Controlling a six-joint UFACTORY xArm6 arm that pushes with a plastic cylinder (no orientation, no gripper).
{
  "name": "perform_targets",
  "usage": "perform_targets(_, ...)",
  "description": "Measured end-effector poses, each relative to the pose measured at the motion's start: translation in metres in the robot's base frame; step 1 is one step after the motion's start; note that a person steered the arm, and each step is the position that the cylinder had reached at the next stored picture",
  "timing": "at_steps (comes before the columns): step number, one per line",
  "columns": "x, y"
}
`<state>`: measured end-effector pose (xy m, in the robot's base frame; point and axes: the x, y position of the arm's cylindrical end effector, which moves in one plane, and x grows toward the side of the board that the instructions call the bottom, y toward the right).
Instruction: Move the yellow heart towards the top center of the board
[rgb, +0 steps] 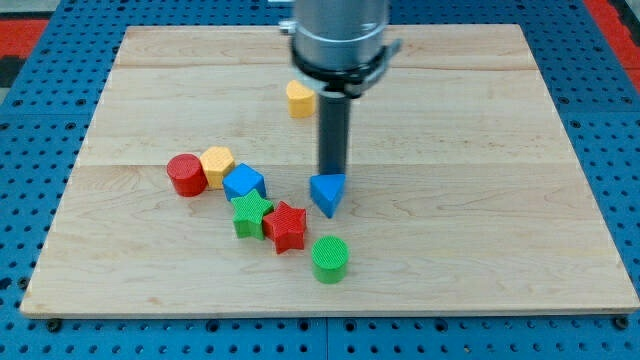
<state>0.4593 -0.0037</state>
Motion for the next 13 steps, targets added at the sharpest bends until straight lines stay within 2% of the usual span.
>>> perform_targets(1,-0.010,0.004)
perform_targets(2,-0.052,-0.038)
perform_targets(3,-0.051,-0.122)
perform_targets(4,-0.032,-0.134)
perform_targets(5,0.009,-0.075)
perform_targets(6,0.030,-0.066)
perform_targets(7,-0.018,-0.089)
perform_targets(8,-0.023,-0.163)
perform_targets(10,0.050,-0.117)
perform_targets(11,0.020,-0.144)
perform_targets(13,-0.062,-0.037)
